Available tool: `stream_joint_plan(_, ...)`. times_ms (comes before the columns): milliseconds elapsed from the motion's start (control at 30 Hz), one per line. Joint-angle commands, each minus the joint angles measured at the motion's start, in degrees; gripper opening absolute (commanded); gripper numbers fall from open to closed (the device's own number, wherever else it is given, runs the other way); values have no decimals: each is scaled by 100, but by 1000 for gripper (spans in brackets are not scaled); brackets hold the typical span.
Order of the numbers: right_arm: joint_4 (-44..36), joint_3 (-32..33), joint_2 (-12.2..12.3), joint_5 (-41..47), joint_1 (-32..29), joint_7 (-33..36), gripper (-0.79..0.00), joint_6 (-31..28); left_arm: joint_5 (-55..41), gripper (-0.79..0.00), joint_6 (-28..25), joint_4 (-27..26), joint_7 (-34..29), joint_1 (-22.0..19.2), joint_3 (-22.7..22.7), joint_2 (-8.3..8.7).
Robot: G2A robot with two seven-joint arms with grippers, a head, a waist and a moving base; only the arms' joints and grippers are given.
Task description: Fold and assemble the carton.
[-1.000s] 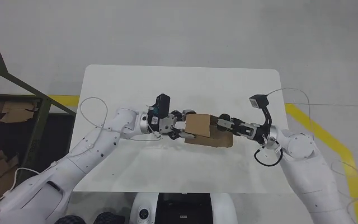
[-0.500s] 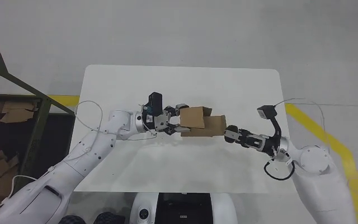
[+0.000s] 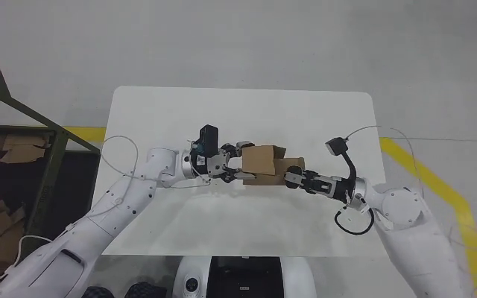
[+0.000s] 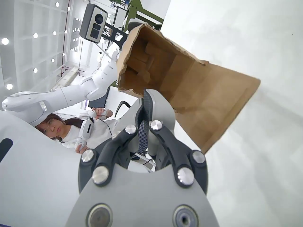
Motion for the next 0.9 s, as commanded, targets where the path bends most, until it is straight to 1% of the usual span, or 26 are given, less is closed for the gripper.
stream_joint_plan(0,31,-119,-16,-17,98,-8,-785,29,23,-299,-29,-10,15,10,-9,-12)
stream_joint_plan(333,121,-548,-83,-1,369,-126,-785,-49,151,-296,-131,15,86,26,-56,-83)
stream_joint_plan(400,152,-477,-72,-4,367,-173,-785,-65,155,-299,-150,53,100,18,-63,-101)
stream_joint_plan(567,157,-57,-11,76,203,-365,-785,-48,211,-305,-188,89,144,35,-108,-126)
stream_joint_plan(733,151,299,33,88,154,-584,-785,119,267,-314,-204,71,180,93,-179,-137)
stream_joint_plan(867,190,366,38,1,277,-729,-785,355,339,-320,-228,8,190,161,-205,-146)
